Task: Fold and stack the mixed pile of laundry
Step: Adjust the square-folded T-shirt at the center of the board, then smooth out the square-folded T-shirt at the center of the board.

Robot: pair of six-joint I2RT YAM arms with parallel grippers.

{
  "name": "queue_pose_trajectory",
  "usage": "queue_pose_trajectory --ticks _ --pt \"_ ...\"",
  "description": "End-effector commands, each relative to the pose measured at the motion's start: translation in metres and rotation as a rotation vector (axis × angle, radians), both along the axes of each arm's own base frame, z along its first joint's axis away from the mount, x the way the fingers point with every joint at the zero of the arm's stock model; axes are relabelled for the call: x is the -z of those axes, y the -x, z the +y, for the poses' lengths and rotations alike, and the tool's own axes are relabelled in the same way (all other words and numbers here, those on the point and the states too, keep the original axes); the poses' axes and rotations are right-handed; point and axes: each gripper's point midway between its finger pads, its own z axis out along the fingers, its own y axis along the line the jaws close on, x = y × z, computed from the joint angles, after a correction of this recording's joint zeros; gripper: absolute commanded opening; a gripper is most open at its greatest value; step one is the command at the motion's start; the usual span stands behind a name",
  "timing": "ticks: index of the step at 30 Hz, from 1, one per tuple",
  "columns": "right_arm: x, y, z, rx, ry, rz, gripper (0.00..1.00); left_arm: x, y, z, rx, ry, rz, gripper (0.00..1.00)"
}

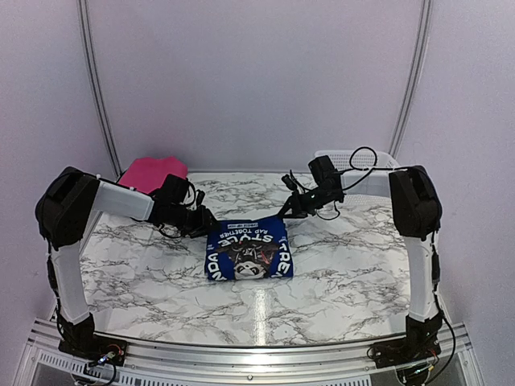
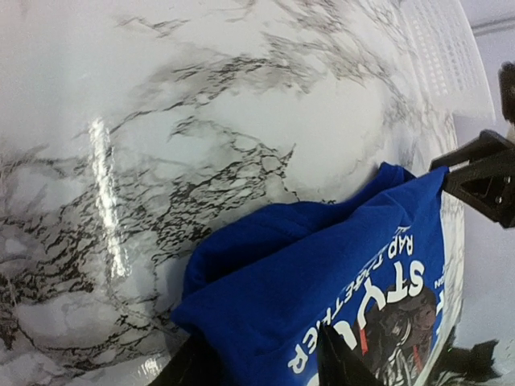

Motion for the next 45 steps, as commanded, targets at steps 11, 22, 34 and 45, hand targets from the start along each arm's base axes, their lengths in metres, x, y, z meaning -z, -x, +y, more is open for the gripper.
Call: queue_pose_trajectory --ticks 11,22,34,45 --pt "-0.054 0.007 -0.023 0.049 -0.090 -0.049 0.00 -0.042 -0.003 -0.006 -0.012 0.101 -0.070 0.00" --pt "-0.014 -0.024 -0.032 0.136 -0.037 0.001 0.00 -0.001 -0.024 -0.002 -0.073 0.015 -0.013 0.00" --pt "-0.072 -0.040 -0.042 0.209 0.002 -0.062 0.57 -0.049 -0.032 0.014 -0.109 -0.050 -0.148 0.99" --pt "-0.116 0.099 0.049 0.008 -0.296 0.188 0.72 -0.121 0.072 -0.043 0.168 0.187 -0.160 0.99"
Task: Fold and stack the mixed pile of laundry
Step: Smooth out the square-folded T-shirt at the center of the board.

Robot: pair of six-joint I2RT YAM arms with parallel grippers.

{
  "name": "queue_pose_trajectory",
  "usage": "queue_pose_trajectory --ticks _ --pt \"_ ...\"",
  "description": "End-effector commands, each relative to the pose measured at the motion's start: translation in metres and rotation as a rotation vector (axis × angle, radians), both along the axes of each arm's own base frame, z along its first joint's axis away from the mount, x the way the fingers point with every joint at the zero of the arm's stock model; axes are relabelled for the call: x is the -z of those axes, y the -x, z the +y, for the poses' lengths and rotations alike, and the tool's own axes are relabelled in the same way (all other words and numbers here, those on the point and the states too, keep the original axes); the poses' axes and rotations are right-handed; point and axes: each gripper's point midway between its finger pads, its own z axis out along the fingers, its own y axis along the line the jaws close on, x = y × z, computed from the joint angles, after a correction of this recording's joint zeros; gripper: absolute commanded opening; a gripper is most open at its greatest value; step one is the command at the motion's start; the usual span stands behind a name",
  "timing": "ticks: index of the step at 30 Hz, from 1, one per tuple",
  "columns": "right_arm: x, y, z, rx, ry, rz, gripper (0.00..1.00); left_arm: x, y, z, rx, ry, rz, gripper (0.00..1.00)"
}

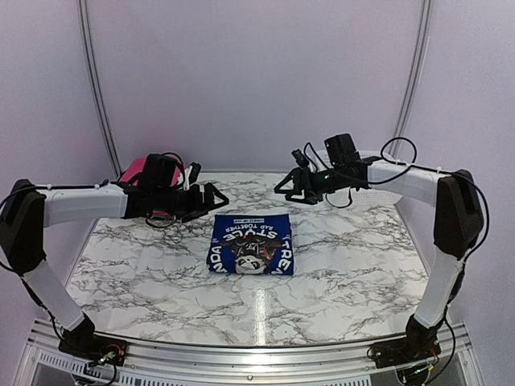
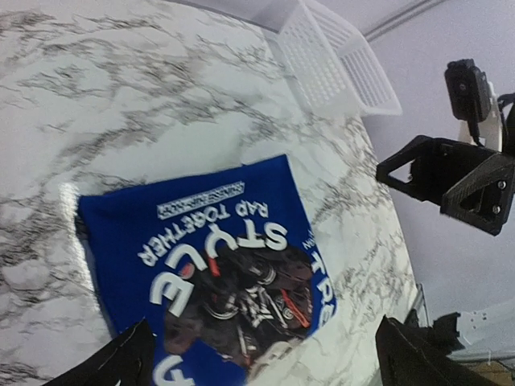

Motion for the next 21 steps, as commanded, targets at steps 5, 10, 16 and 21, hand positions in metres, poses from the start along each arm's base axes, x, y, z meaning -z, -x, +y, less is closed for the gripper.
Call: queue_pose_trajectory --ticks 5,10,16,21 --pt "0.042 0.080 0.070 -0.113 -0.192 0.295 0.73 0.019 0.065 -0.075 0.209 0.149 0.182 0.99" --pt "0.118 0.102 0.058 -0.053 -0.157 0.477 0.73 0.073 0.067 -0.075 0.153 0.193 0.299 0.99" --pt "0.190 0.136 0.024 -0.008 -0.029 0.610 0.71 0.133 0.093 -0.047 0.069 0.143 0.437 0.99" --pt "0.159 0.131 0.015 -0.063 -0.001 0.492 0.71 0.086 0.098 -0.038 0.107 0.147 0.309 0.99"
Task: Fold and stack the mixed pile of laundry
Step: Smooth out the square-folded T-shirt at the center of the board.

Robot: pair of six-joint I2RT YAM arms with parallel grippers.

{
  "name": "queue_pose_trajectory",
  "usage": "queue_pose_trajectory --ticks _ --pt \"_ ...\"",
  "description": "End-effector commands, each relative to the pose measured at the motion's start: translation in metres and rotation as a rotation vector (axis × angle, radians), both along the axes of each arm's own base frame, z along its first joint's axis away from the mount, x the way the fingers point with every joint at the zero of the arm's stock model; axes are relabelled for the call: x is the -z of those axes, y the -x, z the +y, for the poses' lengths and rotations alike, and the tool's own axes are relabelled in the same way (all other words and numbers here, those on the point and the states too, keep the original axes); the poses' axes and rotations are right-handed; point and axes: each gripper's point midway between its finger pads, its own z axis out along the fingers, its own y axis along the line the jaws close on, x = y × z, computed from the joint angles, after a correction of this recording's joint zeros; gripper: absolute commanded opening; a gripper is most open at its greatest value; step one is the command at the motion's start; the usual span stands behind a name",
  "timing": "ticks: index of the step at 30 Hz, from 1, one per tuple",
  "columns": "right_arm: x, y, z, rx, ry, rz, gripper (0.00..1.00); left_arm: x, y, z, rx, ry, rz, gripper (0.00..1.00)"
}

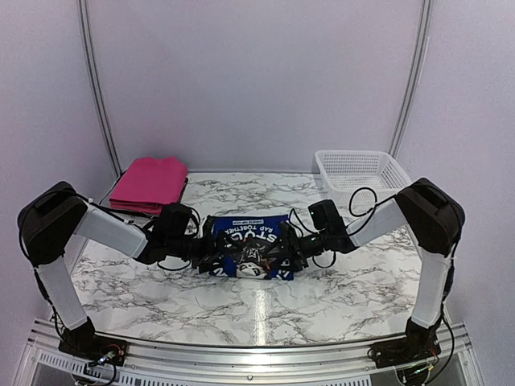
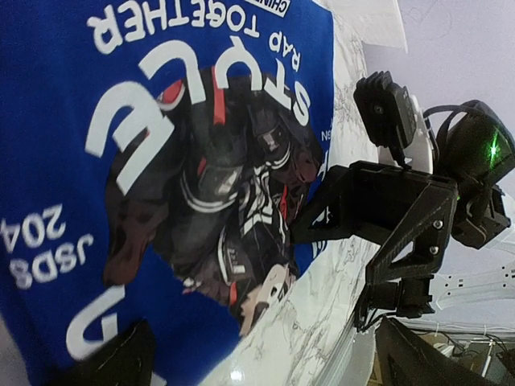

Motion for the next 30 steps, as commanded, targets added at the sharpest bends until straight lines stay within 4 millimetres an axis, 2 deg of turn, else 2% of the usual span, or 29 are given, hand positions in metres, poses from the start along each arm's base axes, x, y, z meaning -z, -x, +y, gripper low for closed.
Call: queue_pose_trajectory --ticks 1,3,5,7,10,12,15,17,20,22,25,27,30 --pt "0.000 0.001 -0.020 -0.006 0.122 -0.024 0.71 -0.028 0.008 0.012 0.012 -0.047 -0.059 0.99" --pt "-0.037 -0.017 -0.015 -0.007 0.074 -0.109 0.71 -0.049 -0.003 0.007 0.034 -0.064 -0.124 0.99" --pt "-0.065 -0.040 -0.012 0.017 0.020 -0.164 0.71 -0.063 -0.019 -0.001 0.041 -0.090 -0.166 0.99" --pt "-0.076 -0.063 -0.013 0.044 -0.004 -0.183 0.71 -0.070 -0.038 -0.011 0.041 -0.097 -0.188 0.99" --pt "-0.083 -0.101 -0.006 0.069 -0.039 -0.217 0.70 -0.066 -0.068 -0.018 0.016 -0.086 -0.191 0.99" --pt "-0.082 -0.118 0.001 0.076 -0.046 -0.232 0.70 -0.063 -0.090 -0.018 -0.013 -0.071 -0.191 0.99" --pt "-0.067 -0.139 0.008 0.085 -0.042 -0.224 0.70 -0.055 -0.120 -0.019 -0.030 -0.069 -0.193 0.99" --pt "-0.046 -0.150 0.008 0.102 -0.035 -0.193 0.70 -0.041 -0.136 -0.018 -0.046 -0.071 -0.170 0.99" --pt "-0.013 -0.164 -0.003 0.140 0.009 -0.160 0.69 -0.010 -0.153 -0.014 -0.072 -0.096 -0.130 0.99" --pt "0.013 -0.169 -0.016 0.166 0.052 -0.125 0.68 0.016 -0.157 -0.009 -0.088 -0.122 -0.084 0.99" --pt "0.034 -0.171 -0.030 0.181 0.079 -0.088 0.66 0.034 -0.148 -0.005 -0.082 -0.137 -0.041 0.99" --pt "0.022 -0.172 -0.026 0.161 0.037 -0.097 0.65 0.028 -0.132 -0.009 -0.039 -0.146 -0.058 0.99" --pt "-0.018 -0.175 -0.020 0.143 -0.012 -0.149 0.65 0.013 -0.110 -0.007 0.011 -0.205 -0.108 0.99"
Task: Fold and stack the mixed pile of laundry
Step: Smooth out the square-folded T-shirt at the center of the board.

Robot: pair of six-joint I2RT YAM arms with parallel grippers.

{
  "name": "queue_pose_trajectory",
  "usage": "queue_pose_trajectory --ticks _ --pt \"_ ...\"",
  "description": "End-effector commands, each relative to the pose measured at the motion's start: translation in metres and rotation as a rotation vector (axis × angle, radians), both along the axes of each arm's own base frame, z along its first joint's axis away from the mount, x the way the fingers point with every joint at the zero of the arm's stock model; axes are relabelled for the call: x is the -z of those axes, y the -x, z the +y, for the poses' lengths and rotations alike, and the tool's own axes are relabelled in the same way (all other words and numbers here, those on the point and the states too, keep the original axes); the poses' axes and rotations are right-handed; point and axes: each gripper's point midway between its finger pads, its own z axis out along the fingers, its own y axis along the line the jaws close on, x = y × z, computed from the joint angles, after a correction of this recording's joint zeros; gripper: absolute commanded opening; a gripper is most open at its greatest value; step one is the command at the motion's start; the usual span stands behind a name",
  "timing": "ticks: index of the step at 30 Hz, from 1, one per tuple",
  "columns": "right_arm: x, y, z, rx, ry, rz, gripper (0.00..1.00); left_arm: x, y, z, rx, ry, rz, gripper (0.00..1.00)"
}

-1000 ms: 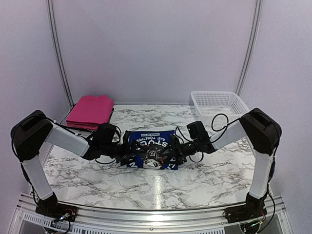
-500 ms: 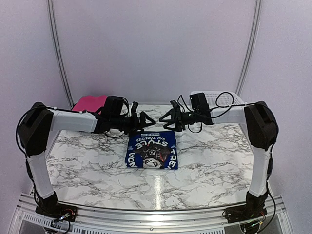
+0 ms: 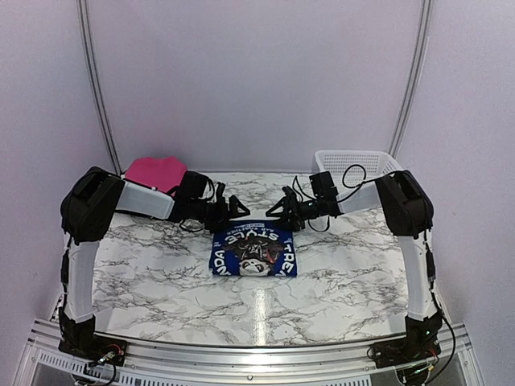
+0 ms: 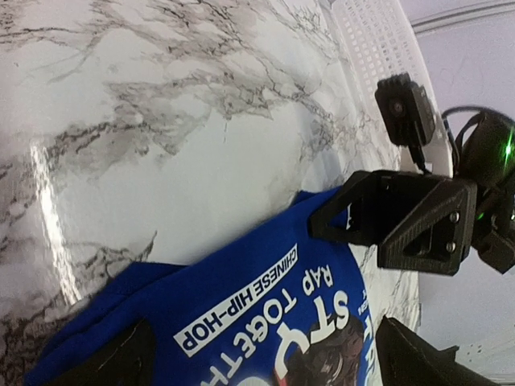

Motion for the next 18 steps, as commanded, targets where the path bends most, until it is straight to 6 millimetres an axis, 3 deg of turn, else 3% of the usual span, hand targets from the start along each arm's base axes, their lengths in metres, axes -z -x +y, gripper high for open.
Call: queue_pose_trajectory --ticks 1,5,7,8,11,14,18 --pt "-0.036 -0.010 -0.004 0.014 -0.005 -0.052 0.65 0.002 0.046 0.011 0.067 -0.143 0.020 0.99" --pt "-0.085 0.008 -0.017 0.035 0.020 -0.105 0.65 -0.043 0.053 0.035 0.062 -0.342 -0.178 0.99" --pt "-0.105 0.022 -0.028 0.053 0.048 -0.139 0.66 -0.067 0.064 0.031 0.126 -0.455 -0.325 0.99" --pt "-0.106 0.027 -0.036 0.064 0.078 -0.145 0.66 -0.076 0.071 0.026 0.171 -0.503 -0.391 0.99" --pt "-0.109 0.044 -0.058 0.088 0.168 -0.182 0.67 -0.086 0.096 0.000 0.333 -0.603 -0.532 0.99" --pt "-0.110 0.057 -0.081 0.128 0.200 -0.187 0.71 -0.080 0.114 -0.033 0.462 -0.643 -0.616 0.99" --pt "-0.094 0.075 -0.114 0.185 0.231 -0.154 0.74 -0.068 0.136 -0.085 0.601 -0.676 -0.725 0.99"
